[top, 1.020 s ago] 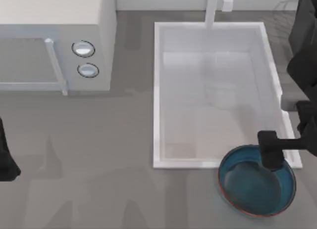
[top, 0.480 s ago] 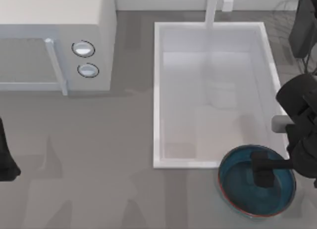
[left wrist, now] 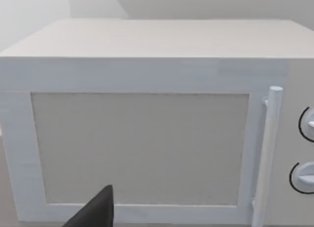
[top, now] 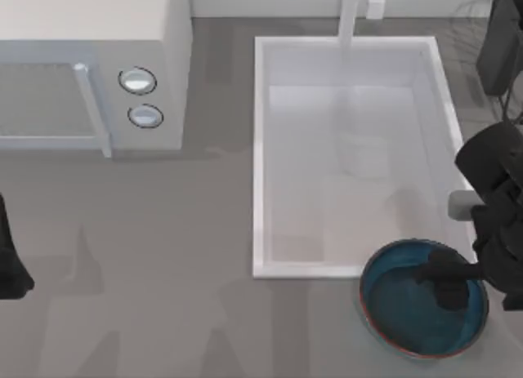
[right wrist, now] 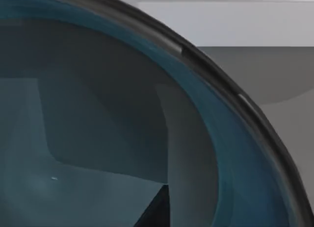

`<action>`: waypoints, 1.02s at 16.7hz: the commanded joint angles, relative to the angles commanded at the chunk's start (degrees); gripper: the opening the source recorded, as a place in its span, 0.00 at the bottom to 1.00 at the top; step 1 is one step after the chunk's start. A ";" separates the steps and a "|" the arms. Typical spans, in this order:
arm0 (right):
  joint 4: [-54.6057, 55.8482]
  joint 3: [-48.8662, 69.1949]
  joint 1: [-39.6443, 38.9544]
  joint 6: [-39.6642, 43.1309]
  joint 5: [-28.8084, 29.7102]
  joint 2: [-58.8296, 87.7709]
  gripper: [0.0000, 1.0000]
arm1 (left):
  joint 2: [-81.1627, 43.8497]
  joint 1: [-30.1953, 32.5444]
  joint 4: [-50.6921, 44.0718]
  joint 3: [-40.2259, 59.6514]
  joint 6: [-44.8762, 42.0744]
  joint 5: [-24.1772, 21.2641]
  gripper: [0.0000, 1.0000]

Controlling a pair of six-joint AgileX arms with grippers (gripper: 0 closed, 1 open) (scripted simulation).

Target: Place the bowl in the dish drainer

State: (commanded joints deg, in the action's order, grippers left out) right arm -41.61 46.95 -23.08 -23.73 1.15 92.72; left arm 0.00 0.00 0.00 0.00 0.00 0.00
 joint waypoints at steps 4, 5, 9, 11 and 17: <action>0.00 0.00 0.00 0.00 0.00 0.00 0.17 | 0.00 0.00 0.00 0.00 0.00 0.00 1.00; 0.00 0.00 0.00 0.00 0.00 0.00 0.10 | 0.00 0.00 0.00 0.00 0.00 0.00 1.00; 0.00 0.00 0.00 0.00 0.00 0.00 0.00 | 0.00 0.00 0.00 0.00 0.00 0.00 1.00; 0.00 0.00 0.00 0.00 0.00 0.00 0.00 | 0.00 0.00 0.00 0.00 0.00 0.00 1.00; -0.88 0.87 -0.20 -0.12 -0.14 -0.08 0.00 | 0.00 0.00 0.00 0.00 0.00 0.00 1.00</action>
State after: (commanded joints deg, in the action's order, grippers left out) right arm -42.49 47.81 -23.28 -23.85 1.01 92.64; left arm 0.00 0.00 0.00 0.00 0.00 0.00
